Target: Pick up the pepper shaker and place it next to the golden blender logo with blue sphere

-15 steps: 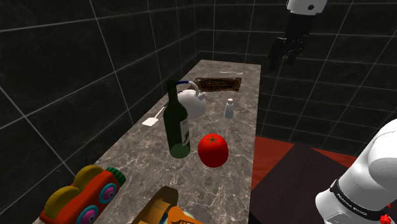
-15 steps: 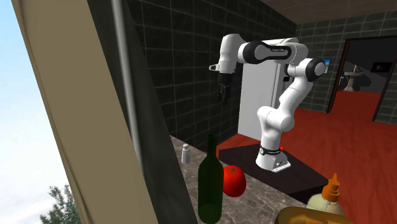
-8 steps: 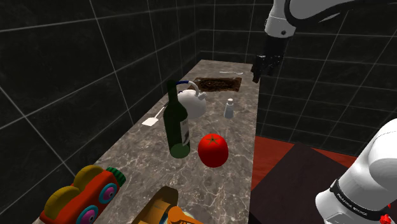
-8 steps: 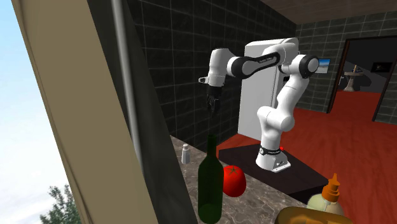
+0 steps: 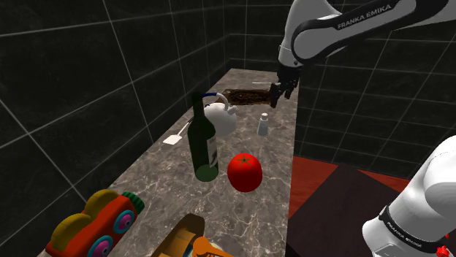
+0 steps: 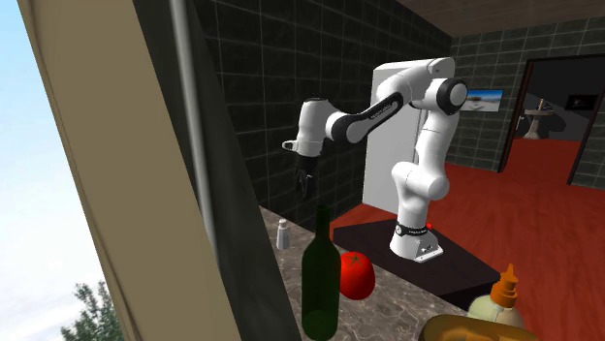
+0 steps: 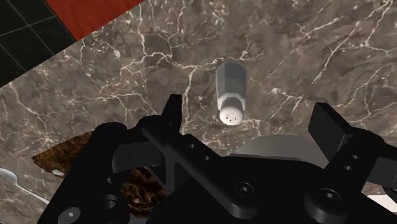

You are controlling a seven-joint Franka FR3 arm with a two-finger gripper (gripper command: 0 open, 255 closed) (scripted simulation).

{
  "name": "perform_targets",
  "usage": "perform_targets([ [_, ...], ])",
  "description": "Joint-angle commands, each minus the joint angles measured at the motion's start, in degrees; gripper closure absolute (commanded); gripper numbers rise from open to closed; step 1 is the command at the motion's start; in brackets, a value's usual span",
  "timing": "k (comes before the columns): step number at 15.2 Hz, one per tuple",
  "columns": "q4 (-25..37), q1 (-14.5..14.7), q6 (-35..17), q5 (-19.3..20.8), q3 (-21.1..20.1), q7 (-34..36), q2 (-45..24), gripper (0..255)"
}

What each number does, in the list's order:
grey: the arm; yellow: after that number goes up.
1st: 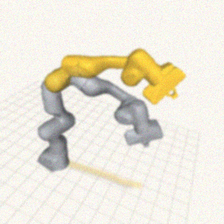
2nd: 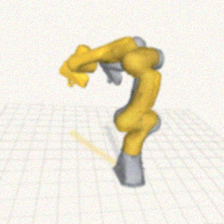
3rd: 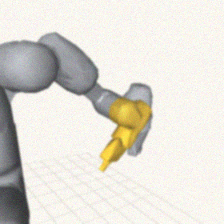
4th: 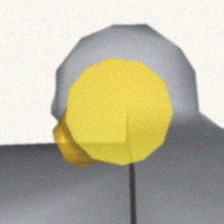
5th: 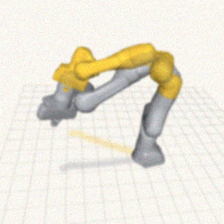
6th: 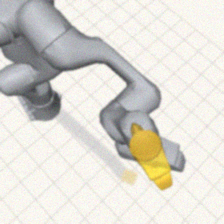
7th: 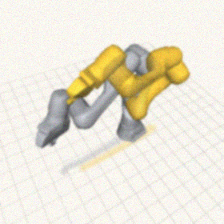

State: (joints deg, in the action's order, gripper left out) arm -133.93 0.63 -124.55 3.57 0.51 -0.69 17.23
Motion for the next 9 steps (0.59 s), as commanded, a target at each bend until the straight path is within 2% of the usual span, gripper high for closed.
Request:
perform_targets([
  [1,1.37,0.12,-3.42,0.40,0.07,-0.97,-4.38,0],
  [6,5.51,0.42,-10.50,1.55,-0.10,-2.81,-14.84,0],
  [9,5.24,0.37,-12.12,1.69,-0.06,-2.79,-16.17,0],
])
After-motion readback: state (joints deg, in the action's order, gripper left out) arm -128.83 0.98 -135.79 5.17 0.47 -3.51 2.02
